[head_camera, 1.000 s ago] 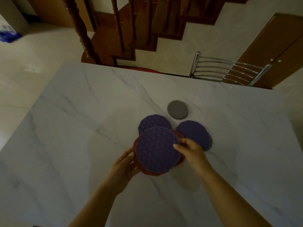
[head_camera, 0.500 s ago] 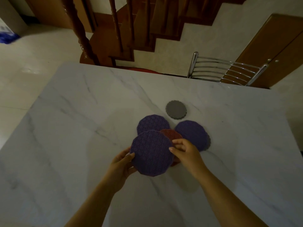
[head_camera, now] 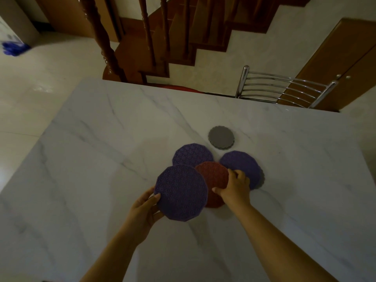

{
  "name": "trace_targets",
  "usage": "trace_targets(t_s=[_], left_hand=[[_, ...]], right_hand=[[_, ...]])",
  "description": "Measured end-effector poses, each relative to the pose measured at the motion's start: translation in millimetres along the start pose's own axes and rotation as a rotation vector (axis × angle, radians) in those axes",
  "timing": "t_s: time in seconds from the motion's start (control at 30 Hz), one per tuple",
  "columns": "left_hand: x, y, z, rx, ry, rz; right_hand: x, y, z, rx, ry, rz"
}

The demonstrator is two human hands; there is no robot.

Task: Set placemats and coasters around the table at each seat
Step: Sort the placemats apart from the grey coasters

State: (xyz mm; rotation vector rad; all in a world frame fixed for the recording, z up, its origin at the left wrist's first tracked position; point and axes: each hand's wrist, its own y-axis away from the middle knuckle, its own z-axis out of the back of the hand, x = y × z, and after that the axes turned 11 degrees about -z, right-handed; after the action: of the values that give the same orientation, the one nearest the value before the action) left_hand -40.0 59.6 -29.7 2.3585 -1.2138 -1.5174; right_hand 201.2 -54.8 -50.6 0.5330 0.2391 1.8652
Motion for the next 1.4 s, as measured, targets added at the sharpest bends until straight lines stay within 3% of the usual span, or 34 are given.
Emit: trace_targets(t_s=[0.27, 0.53, 0.77, 0.97, 1.27, 1.4], left_hand=[[0.7, 2.6, 2.7, -0.025, -0.01, -0.001], [-0.6, 4.0, 1.1, -0.024, -0.014, -0.002], [1.5, 4.3, -4.1, -0.021, -0.006, 0.018], [3.7, 5.6, -12.5, 0.01, -0.011, 0.017], [2.3, 9.8, -8.3, 0.034, 0.018, 0.004], [4.9, 8.3, -12.4, 0.056, 0.011, 0.004]], right_hand=[[2.1, 9.7, -1.3, -0.078, -0.173, 0.068], [-24.0, 1.3, 43.6, 0.137, -0.66, 0.03], [-45.1, 7.4, 106.9, 0.194, -1.199, -0.012], [-17.5, 37.0, 72.5, 0.431, -1.088, 0.066], [-13.1, 42.6, 30.7, 0.491, -1.12, -0.018], [-5.4, 51.2, 23.2, 0.381, -1.016, 0.034]])
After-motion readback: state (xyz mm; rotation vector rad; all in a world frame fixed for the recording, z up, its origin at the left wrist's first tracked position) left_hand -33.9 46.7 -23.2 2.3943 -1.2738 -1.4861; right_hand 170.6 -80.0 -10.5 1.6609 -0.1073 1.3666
